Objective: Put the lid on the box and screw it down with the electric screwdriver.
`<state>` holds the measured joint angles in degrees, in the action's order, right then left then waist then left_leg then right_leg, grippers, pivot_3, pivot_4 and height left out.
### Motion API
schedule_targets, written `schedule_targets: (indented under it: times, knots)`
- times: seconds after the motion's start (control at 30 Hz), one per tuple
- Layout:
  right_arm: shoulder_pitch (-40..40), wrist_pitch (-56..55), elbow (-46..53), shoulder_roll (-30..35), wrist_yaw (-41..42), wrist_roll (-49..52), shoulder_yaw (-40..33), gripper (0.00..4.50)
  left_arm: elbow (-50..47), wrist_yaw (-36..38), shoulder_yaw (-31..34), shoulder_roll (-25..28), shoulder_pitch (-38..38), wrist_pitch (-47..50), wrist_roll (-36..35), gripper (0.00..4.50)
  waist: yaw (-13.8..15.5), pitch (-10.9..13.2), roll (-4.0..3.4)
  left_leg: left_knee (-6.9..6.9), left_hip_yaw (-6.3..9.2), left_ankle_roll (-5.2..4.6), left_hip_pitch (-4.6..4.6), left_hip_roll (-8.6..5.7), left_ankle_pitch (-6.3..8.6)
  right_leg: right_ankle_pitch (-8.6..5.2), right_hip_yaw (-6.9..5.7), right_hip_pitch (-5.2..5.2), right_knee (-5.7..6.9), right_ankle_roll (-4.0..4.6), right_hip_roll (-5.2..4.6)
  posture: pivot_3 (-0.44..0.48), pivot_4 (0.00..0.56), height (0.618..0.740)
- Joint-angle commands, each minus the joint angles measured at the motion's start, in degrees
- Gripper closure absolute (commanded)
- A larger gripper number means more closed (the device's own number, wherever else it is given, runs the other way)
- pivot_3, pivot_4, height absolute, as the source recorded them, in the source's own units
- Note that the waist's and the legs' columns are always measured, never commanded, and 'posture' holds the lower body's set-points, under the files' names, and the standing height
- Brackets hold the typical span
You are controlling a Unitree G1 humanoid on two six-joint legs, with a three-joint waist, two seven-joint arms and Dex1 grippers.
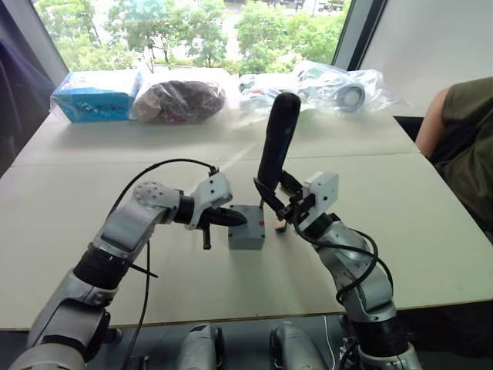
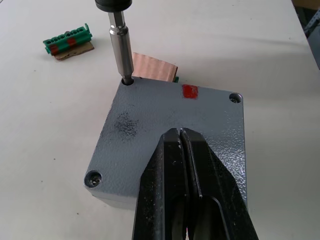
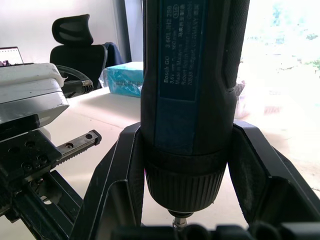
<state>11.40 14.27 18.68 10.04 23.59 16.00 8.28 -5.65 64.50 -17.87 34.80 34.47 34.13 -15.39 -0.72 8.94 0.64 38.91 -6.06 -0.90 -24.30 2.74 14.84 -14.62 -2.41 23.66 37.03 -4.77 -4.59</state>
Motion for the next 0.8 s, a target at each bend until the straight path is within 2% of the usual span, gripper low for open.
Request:
schedule_targets:
  times: [0.03, 0.43, 0.6, 0.8]
  knots:
    - [-2.0, 5.5, -4.2, 0.7, 0.5, -1.3, 3.2, 2.66, 0.1, -0.1, -1.3, 0.1, -0.7, -0.6, 1.4, 4.5, 0.0, 0.0, 0.02, -0.03, 0.0, -0.01, 0.13, 0.04, 0.02, -0.05, 0.0, -0.11, -0.01, 0.04, -0.01, 0.0, 0.15, 0.74]
    - [-2.1, 8.0, -5.2, 0.0, -0.6, -2.4, 4.1, 2.66, 0.7, -0.1, -1.4, 0.0, -1.6, -1.5, 1.8, 4.5, 0.0, -0.8, 0.25, -0.2, 0.01, -0.02, 0.31, 0.1, 0.03, -0.11, 0.0, -0.22, -0.05, 0.14, -0.09, 0.0, 0.15, 0.74]
    - [-1.9, 8.8, -6.5, -0.5, -1.6, -2.7, 3.2, 2.66, 1.0, -0.3, -1.5, -0.1, -1.8, -1.9, 2.1, 4.5, 0.0, -1.0, 0.47, -0.75, -0.06, 0.0, 0.86, 0.01, 0.03, -0.31, 0.03, -0.51, -0.19, 0.47, -0.22, 0.0, 0.15, 0.74]
    - [-2.0, 8.5, -7.6, -1.6, -2.1, -2.2, 2.2, 2.66, 1.0, -0.7, -1.7, -0.5, -1.7, -1.8, 2.2, 4.5, 0.0, -1.0, 0.45, -0.83, -0.04, 0.01, 0.92, 0.04, 0.03, -0.37, 0.02, -0.53, -0.18, 0.57, -0.22, 0.0, 0.15, 0.74]
